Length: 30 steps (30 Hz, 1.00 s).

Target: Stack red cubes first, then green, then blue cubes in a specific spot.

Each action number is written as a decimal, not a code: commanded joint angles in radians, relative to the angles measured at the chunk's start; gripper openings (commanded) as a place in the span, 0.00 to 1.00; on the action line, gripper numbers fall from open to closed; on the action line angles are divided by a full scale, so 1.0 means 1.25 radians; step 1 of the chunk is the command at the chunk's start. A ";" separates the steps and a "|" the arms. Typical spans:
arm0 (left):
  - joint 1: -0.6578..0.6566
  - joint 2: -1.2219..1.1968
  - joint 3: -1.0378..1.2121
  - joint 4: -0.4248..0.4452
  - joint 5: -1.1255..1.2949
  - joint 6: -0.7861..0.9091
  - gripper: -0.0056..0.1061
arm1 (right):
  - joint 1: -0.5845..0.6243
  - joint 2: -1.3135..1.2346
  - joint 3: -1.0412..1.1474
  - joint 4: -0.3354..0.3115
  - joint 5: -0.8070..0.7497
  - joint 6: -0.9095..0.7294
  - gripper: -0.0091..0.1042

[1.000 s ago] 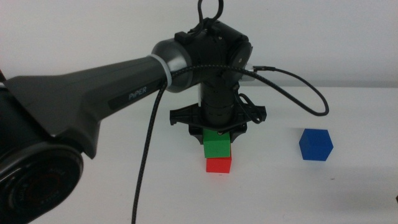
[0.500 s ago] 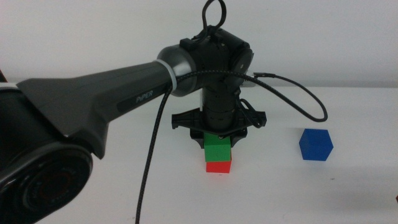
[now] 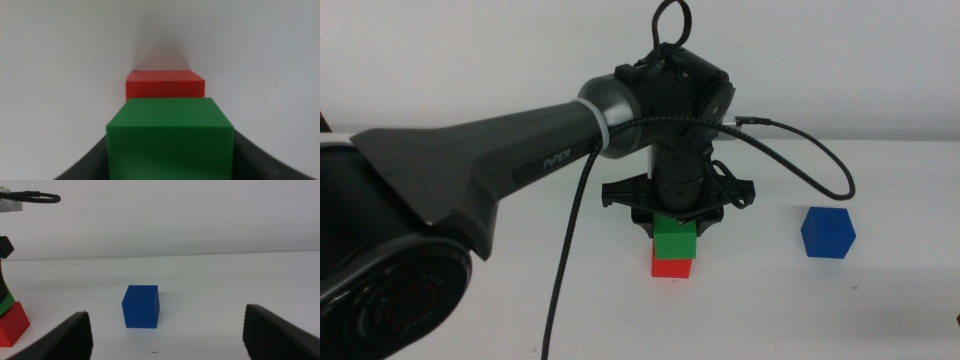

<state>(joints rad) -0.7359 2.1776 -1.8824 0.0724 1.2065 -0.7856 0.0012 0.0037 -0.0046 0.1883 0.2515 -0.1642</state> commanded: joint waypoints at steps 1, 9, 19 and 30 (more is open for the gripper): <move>-0.004 -0.002 -0.006 0.008 -0.014 0.000 0.05 | -0.007 -0.032 0.034 -0.002 -0.002 -0.006 0.79; -0.004 -0.002 -0.006 0.021 -0.032 0.000 0.05 | -0.007 -0.032 0.034 -0.002 -0.002 -0.006 0.79; -0.003 0.011 -0.006 0.032 -0.027 -0.003 0.05 | -0.007 -0.032 0.034 -0.002 -0.002 -0.006 0.79; -0.003 0.039 -0.006 0.021 -0.021 0.007 0.06 | -0.007 -0.032 0.034 -0.002 -0.002 -0.006 0.79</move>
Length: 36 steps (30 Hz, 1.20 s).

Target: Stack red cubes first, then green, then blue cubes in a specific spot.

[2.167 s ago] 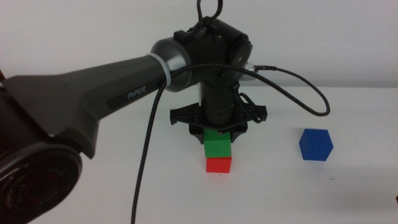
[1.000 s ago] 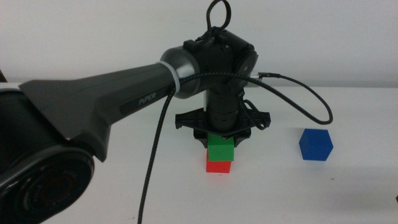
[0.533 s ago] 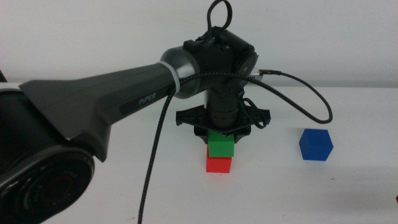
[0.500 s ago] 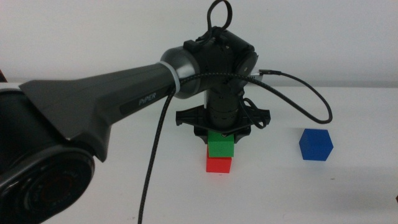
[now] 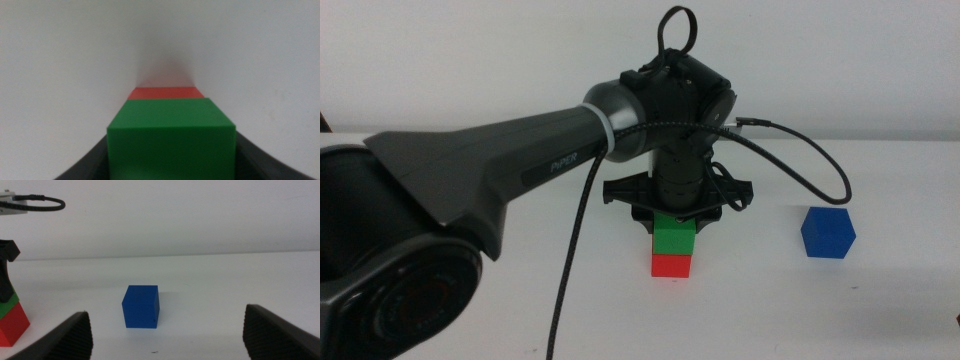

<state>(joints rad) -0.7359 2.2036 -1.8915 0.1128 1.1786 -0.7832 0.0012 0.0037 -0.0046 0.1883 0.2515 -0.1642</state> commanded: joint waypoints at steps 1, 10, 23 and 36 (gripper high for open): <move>-0.003 0.018 0.002 -0.015 0.001 0.012 0.06 | -0.007 -0.032 0.034 -0.002 -0.002 -0.006 0.79; -0.003 0.020 0.002 -0.013 0.011 0.022 0.14 | -0.007 -0.032 0.034 -0.002 -0.002 -0.006 0.79; -0.003 -0.040 0.002 0.020 0.043 0.080 0.89 | -0.007 -0.032 0.034 -0.002 -0.002 -0.006 0.79; -0.001 -0.534 0.088 -0.010 0.111 0.568 0.89 | -0.007 -0.032 0.034 -0.002 -0.002 -0.006 0.78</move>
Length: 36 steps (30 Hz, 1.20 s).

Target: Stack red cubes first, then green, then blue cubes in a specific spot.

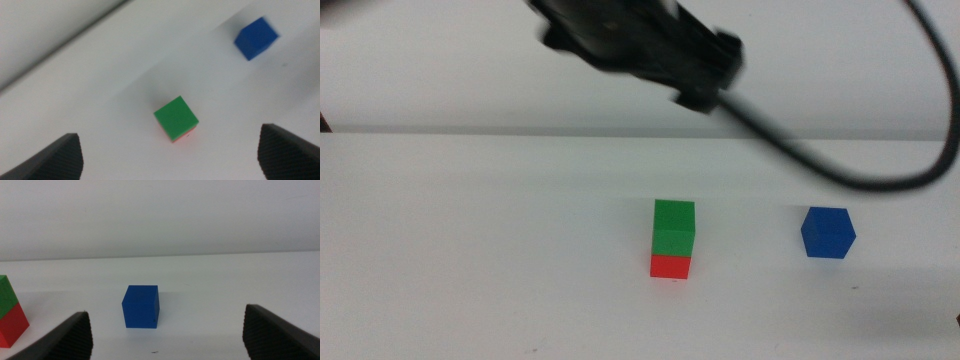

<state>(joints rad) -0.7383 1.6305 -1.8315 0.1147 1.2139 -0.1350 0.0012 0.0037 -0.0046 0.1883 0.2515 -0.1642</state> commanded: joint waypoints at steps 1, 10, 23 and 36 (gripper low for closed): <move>0.007 -0.125 0.077 -0.010 0.083 0.085 0.89 | -0.007 -0.032 0.034 -0.002 -0.002 -0.006 0.78; 0.288 -0.533 0.498 -0.332 -0.096 0.339 0.89 | -0.007 -0.032 0.034 -0.002 -0.002 -0.006 0.78; 0.422 -0.626 0.605 -0.515 -0.144 0.446 0.89 | -0.007 -0.032 0.034 -0.002 -0.002 -0.006 0.78; 0.422 -0.626 0.605 -0.509 -0.202 0.446 0.89 | -0.007 -0.032 0.034 -0.002 -0.002 -0.006 0.78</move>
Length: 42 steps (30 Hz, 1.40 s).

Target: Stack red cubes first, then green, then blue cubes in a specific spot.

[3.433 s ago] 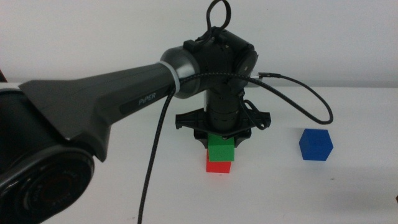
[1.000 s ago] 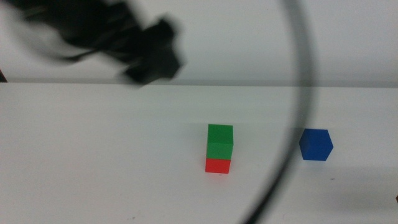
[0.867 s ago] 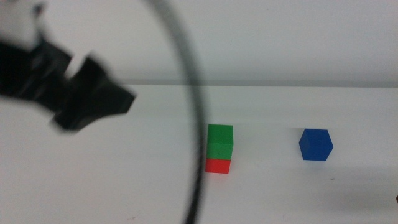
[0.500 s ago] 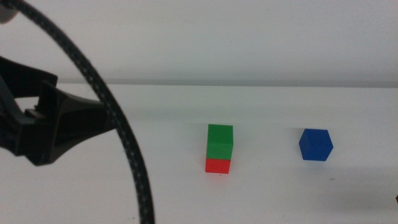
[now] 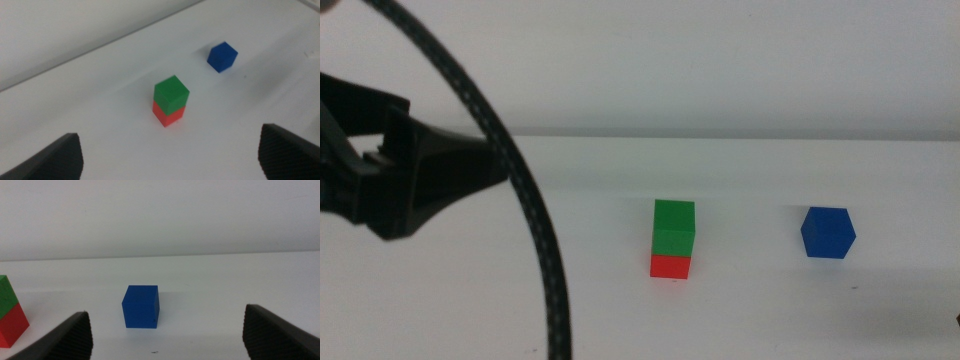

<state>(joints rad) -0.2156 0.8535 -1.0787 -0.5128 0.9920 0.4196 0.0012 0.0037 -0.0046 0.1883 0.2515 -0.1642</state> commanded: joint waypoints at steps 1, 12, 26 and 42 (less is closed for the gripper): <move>0.004 -0.004 0.003 -0.007 -0.032 0.002 0.89 | -0.007 -0.032 0.034 -0.002 -0.002 -0.006 0.78; 0.004 -0.004 0.003 -0.007 -0.040 0.002 0.89 | -0.007 -0.032 0.034 -0.002 -0.027 -0.013 0.78; 0.004 -0.003 0.003 -0.007 -0.043 0.002 0.89 | -0.007 0.440 -0.419 0.061 0.428 0.028 0.78; 0.004 -0.001 0.003 0.008 -0.046 0.002 0.89 | -0.007 1.007 -0.703 0.126 0.532 0.014 0.78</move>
<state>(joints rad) -0.2156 0.8535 -1.0787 -0.5013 0.9496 0.4233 0.0012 1.2248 -0.8753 0.3510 0.9534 -0.1337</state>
